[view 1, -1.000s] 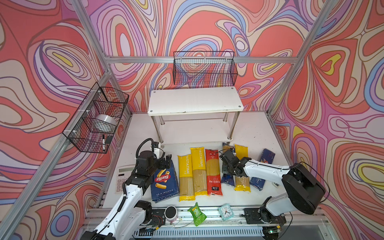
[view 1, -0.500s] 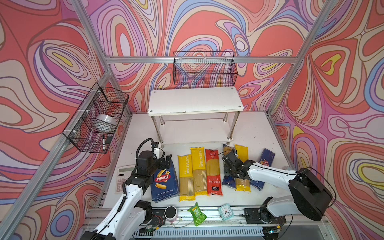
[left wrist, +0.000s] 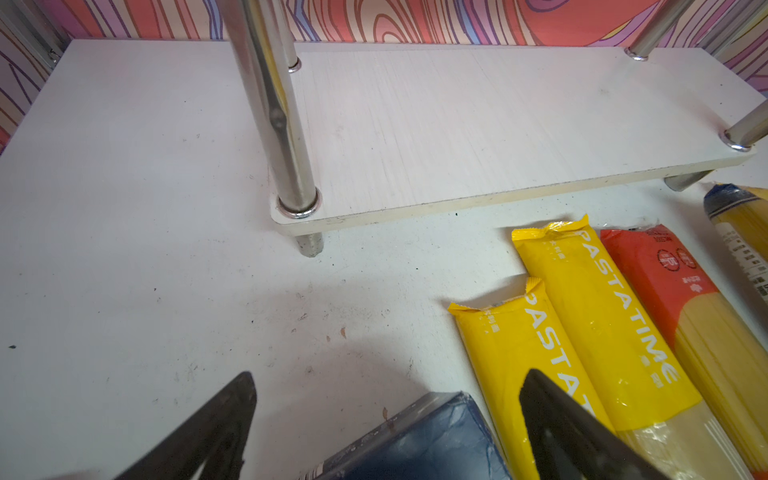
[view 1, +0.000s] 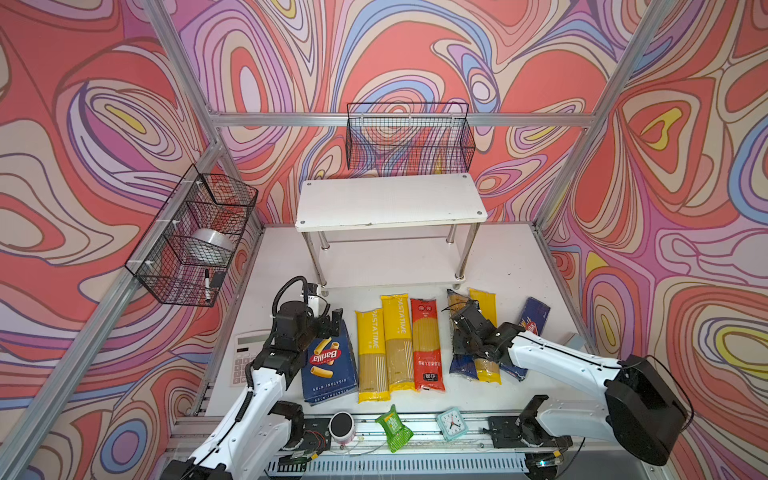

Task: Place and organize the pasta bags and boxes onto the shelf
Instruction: 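Close the right gripper on the near end of the ankara bag, then lift the ankara bag with the right gripper toward the shelf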

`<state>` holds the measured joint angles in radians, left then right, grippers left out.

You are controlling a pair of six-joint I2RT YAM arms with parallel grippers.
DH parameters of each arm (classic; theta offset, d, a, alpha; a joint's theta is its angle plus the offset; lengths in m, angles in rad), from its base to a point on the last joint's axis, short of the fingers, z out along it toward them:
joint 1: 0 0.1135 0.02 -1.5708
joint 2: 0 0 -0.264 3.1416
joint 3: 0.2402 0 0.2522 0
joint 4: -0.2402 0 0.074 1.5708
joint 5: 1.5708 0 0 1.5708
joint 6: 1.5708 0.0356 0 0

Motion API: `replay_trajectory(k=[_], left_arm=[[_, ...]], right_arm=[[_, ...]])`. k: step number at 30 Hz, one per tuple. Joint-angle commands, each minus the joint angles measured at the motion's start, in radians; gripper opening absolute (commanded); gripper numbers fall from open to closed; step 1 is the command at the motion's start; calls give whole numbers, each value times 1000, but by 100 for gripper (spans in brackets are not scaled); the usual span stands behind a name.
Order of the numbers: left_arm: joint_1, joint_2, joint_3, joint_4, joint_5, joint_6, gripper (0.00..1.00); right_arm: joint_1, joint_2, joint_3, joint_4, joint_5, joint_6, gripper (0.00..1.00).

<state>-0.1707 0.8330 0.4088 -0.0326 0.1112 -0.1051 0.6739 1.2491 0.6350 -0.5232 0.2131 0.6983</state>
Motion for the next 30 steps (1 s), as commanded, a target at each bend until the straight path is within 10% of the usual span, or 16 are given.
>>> replay_trajectory(k=[1, 30], left_arm=[[-4, 1, -1, 25, -5, 6, 100], [-4, 6, 1, 29, 19, 13, 100]], right_arm=[[1, -59, 75, 2, 38, -39, 0], [0, -311, 298, -274, 42, -213, 0]])
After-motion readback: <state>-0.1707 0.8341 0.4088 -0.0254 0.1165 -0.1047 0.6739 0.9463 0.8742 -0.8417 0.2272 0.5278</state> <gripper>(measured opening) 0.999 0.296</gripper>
